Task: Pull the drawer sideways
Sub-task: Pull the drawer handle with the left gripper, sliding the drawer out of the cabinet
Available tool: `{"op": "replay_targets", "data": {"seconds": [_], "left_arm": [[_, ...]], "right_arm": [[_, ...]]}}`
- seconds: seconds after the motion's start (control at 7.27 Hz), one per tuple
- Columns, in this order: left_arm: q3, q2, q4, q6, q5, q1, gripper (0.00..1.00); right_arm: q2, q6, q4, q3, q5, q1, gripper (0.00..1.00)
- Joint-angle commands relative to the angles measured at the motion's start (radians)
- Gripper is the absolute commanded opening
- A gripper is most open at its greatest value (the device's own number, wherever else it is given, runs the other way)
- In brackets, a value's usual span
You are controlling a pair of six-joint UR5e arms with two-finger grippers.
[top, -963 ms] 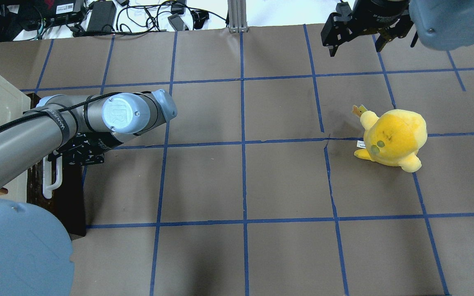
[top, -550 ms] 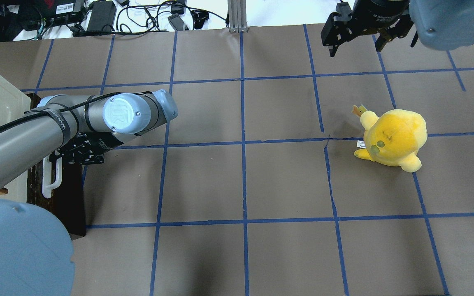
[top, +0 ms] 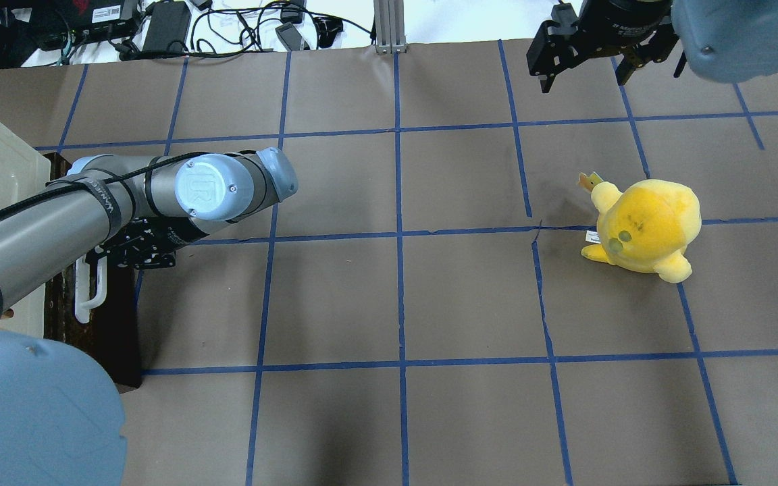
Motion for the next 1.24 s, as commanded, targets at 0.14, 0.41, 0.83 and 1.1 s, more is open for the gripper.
{"op": "replay_targets", "data": {"seconds": [0.14,0.41,0.83,1.1], "left_arm": [[0.001,0.0,0.0,0.0,-0.001,-0.031,0.19],[0.001,0.0,0.0,0.0,-0.003,-0.054,0.19],[0.003,0.006,0.0,0.0,-0.01,-0.083,0.19],[0.003,0.002,0.002,0.0,-0.012,-0.091,0.19]], "right_arm": [[0.0,0.0,0.0,0.0,-0.001,0.0,1.0],[0.0,0.0,0.0,0.0,-0.001,0.0,1.0],[0.0,0.0,0.0,0.0,-0.001,0.0,1.0],[0.0,0.0,0.0,0.0,-0.001,0.0,1.0]]}}
